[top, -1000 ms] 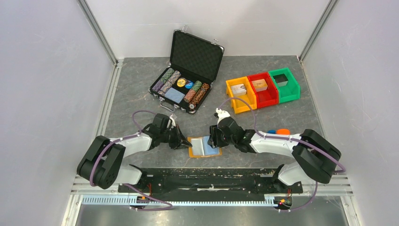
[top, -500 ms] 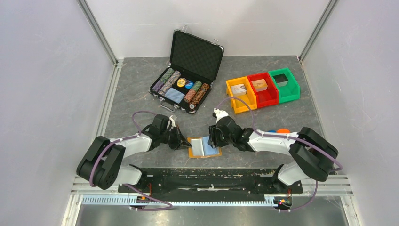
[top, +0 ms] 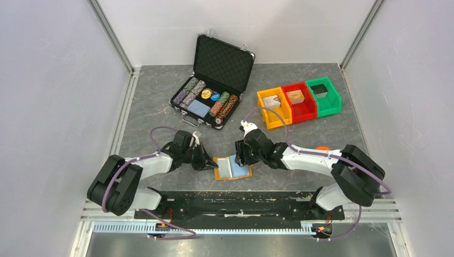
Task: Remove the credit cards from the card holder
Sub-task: Remove the credit card from the card holder.
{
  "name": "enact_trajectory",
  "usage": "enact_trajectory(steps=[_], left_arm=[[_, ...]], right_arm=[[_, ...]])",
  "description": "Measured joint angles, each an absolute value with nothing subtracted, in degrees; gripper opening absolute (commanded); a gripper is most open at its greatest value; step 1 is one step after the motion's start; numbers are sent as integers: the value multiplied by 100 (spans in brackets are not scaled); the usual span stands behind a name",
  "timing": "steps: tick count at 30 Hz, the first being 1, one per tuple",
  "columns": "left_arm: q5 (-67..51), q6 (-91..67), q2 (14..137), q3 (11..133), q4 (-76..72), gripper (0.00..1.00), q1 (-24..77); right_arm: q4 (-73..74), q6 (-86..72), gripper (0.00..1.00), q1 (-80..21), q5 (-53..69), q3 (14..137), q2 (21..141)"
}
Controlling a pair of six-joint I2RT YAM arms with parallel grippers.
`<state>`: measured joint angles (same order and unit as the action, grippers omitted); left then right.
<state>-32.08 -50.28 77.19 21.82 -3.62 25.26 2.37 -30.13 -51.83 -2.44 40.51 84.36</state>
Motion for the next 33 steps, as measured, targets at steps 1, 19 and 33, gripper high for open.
enact_trajectory(steps=[1, 19, 33], left_arm=[[-3210, -5028, 7719, 2178, -364, 2, 2526], [-3208, -5030, 7627, 2158, -362, 3, 2526], [-3205, -5030, 7590, 2130, -362, 3, 2526]], right_arm=[[272, -3015, 55, -5183, -242, 4060, 8429], [436, -3402, 54, -5310, -60, 3664, 7732], [3, -3837, 51, -5428, 156, 3304, 7791]])
